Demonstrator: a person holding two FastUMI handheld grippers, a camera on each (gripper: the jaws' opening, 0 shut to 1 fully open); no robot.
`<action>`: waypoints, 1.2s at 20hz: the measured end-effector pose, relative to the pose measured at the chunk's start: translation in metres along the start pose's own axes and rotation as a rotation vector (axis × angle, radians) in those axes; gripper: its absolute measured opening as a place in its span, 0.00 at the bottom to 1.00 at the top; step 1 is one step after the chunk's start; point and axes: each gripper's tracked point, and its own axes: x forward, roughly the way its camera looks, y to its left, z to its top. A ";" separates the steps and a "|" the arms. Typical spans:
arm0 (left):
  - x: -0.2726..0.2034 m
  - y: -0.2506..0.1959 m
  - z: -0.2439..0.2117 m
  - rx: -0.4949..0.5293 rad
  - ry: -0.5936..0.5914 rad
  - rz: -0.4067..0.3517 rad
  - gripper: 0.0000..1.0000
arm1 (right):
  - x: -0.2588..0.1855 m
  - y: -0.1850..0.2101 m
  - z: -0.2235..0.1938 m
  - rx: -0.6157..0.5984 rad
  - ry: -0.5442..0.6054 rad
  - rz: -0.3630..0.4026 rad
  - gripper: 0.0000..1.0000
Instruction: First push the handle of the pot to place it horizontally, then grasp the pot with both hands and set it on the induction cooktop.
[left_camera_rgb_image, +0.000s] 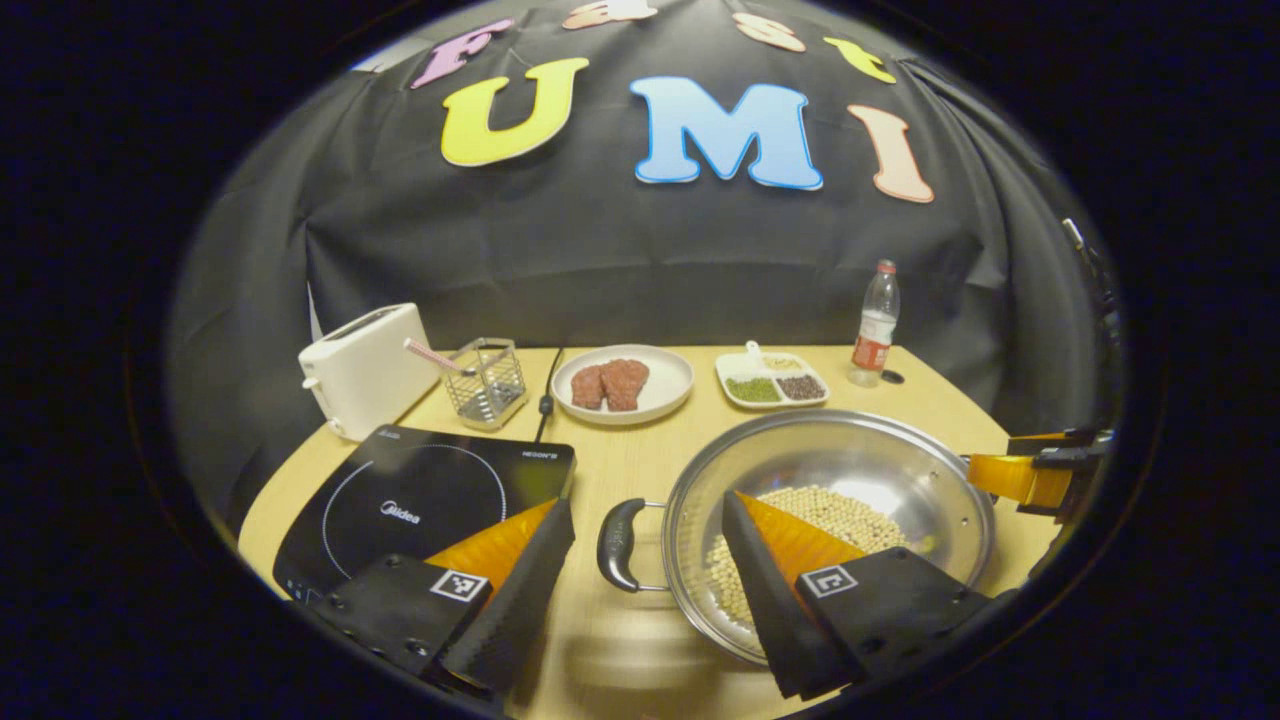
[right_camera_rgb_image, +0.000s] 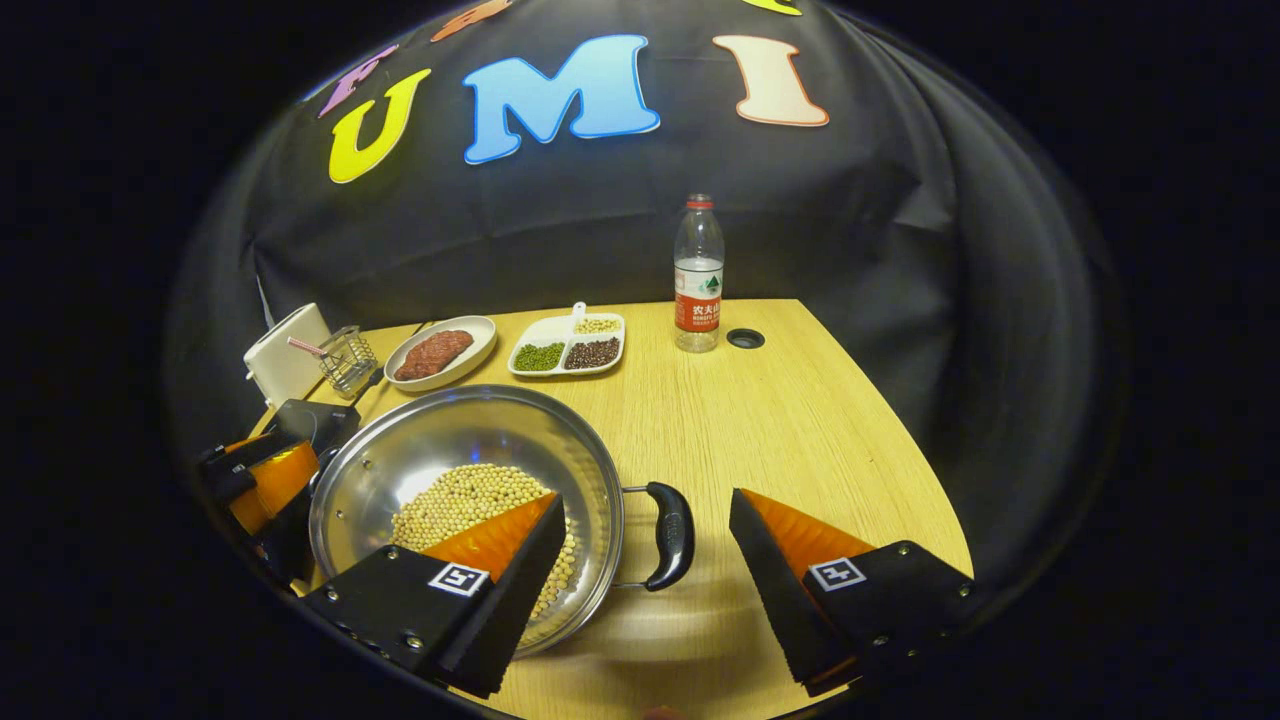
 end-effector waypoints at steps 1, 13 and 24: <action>0.008 0.001 -0.006 -0.003 0.018 -0.009 0.98 | 0.003 -0.001 -0.003 0.001 0.009 -0.011 1.00; 0.046 0.011 -0.037 -0.011 0.131 -0.054 0.92 | 0.031 0.001 -0.032 0.016 0.130 -0.045 0.87; 0.048 0.003 -0.037 -0.037 0.172 -0.090 0.69 | 0.033 0.000 -0.034 0.010 0.138 -0.021 0.56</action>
